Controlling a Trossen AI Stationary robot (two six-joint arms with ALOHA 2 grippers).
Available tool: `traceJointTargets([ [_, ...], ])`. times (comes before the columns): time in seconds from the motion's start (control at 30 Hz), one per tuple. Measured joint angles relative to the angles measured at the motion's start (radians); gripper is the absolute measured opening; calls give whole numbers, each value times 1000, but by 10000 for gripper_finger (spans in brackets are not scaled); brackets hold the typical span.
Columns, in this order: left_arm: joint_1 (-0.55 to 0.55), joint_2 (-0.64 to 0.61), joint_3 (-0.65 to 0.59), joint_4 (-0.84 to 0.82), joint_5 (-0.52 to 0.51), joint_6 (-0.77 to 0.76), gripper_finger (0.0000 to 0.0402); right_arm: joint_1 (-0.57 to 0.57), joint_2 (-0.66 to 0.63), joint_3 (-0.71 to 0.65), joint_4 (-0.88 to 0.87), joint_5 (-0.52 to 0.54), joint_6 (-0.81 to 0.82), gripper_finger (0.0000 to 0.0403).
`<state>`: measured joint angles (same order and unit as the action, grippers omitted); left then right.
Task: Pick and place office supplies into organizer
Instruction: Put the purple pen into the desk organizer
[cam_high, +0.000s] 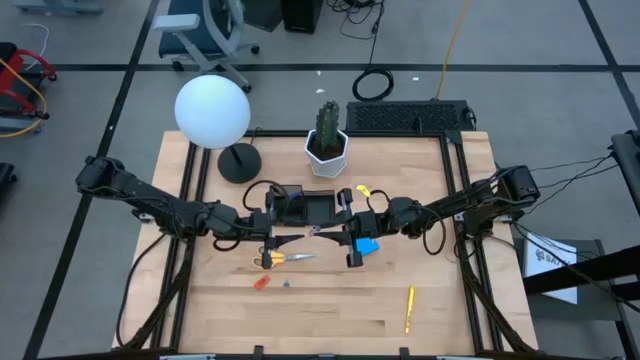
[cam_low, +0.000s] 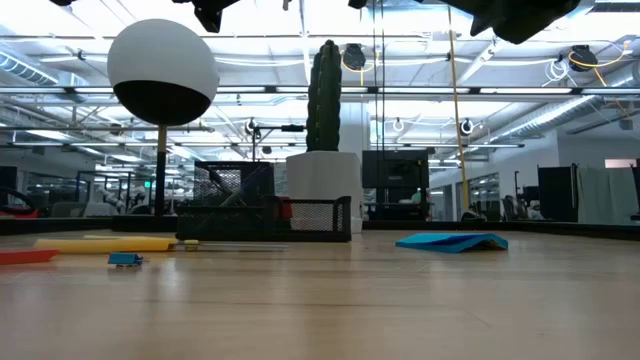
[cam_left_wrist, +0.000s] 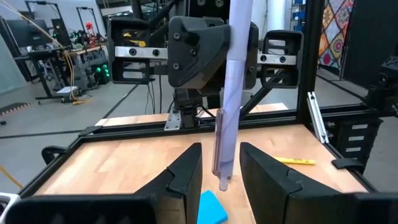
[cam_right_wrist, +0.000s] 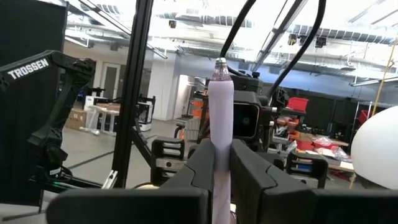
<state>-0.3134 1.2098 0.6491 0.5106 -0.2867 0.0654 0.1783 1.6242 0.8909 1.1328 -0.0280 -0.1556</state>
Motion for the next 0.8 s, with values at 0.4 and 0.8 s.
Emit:
traceJointTargets([
  [0.4,19,36,0,36,26,-28,115,0,0,0,8,1,-4,22],
  [0.8,47,114,27,94,90,-49,115,0,0,0,8,1,-6,22],
])
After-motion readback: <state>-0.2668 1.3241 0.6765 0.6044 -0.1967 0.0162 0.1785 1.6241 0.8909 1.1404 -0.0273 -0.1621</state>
